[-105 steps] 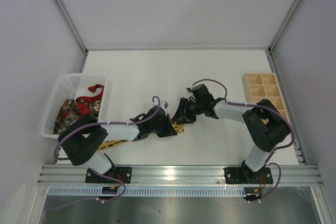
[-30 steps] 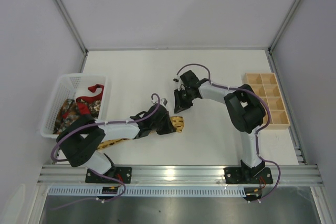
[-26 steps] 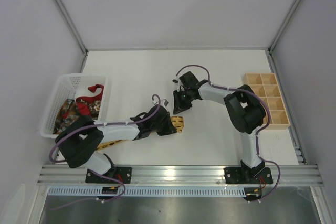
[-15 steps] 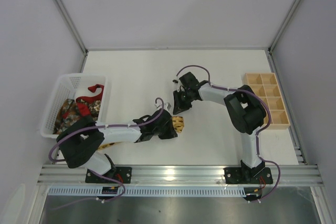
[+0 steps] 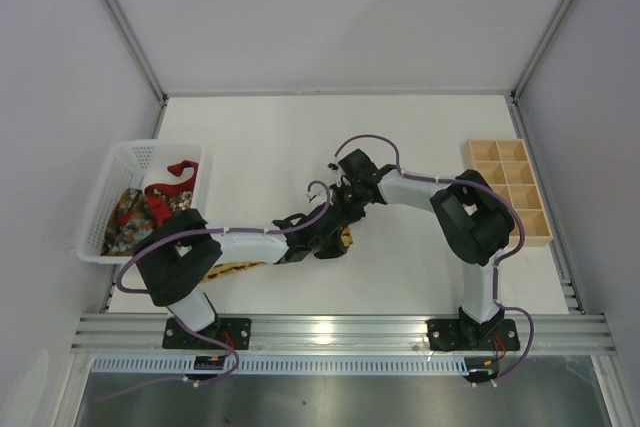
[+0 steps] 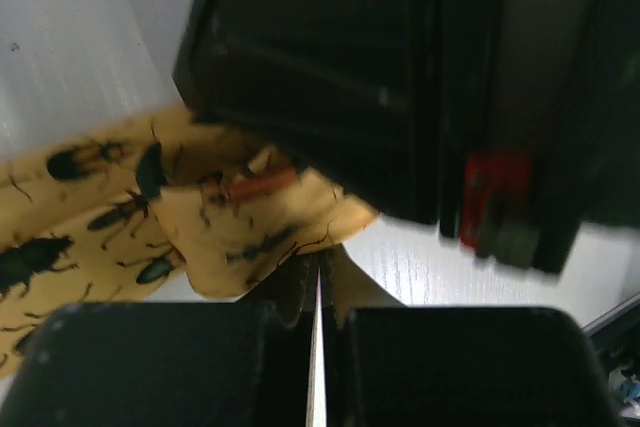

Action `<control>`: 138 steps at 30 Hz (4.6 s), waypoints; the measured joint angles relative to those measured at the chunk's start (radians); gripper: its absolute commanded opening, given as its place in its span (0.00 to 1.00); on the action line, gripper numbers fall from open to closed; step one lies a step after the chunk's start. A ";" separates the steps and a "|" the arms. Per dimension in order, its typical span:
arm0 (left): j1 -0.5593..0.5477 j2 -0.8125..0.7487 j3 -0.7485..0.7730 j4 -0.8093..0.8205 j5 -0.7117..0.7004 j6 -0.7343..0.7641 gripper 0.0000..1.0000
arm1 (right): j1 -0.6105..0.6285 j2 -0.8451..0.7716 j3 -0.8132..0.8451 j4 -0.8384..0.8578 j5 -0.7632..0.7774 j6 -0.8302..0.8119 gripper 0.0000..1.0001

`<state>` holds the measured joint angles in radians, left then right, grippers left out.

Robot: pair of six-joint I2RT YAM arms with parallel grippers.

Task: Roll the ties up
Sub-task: Roll the tie

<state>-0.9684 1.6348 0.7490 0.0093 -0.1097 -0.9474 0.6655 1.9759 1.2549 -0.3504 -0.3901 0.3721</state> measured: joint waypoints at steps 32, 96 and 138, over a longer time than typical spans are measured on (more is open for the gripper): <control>-0.124 0.061 0.117 -0.142 -0.258 0.031 0.02 | -0.015 -0.040 -0.052 -0.005 0.023 0.017 0.13; 0.360 0.272 0.436 -0.227 0.534 0.455 0.22 | 0.459 -0.483 -0.632 0.328 0.830 0.389 0.00; 0.313 0.347 0.578 -0.320 0.496 0.518 0.29 | 0.279 -0.662 -0.713 0.207 0.694 0.761 0.00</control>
<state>-0.6552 1.9816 1.3273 -0.3111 0.3866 -0.4294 0.9447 1.3136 0.5423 -0.1432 0.3035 1.1328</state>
